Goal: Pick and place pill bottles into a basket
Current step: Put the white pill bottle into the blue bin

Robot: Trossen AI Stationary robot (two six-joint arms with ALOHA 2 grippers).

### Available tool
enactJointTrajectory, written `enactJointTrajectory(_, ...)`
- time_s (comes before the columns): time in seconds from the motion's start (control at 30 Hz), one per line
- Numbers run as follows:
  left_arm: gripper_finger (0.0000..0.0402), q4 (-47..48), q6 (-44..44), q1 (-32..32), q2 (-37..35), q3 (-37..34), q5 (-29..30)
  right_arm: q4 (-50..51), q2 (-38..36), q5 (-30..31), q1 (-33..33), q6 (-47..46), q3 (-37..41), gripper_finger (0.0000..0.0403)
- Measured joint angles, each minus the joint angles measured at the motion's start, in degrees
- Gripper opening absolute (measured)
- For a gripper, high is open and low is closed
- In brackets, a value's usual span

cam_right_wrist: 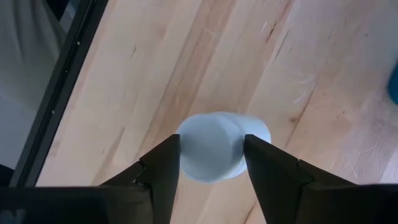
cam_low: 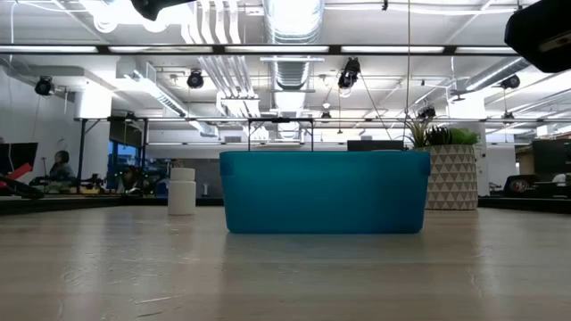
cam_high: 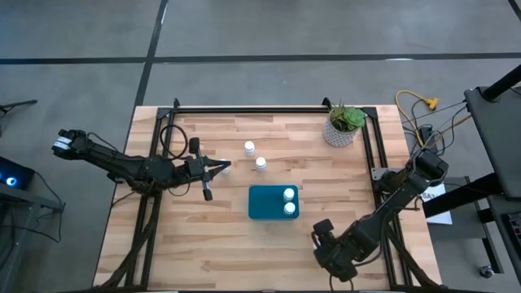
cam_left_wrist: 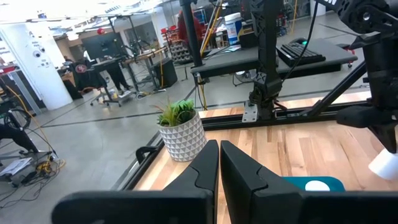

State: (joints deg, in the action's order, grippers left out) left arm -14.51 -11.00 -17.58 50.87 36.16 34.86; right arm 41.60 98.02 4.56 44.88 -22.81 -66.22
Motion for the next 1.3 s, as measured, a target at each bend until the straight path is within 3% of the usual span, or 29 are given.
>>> enactJointTrajectory(0.47, 0.0, -0.01, 0.09, -0.02, 0.0, -0.04, -0.01, 0.15, 0.11, -0.5, -0.34, -0.18, 0.14, 0.0261)
enactJointTrajectory(1.3, 0.0, -0.01, 0.09, 0.0, 0.0, -0.04, 0.0, -1.79, 0.1, -0.56, -0.26, -0.16, 2.75, 0.0228)
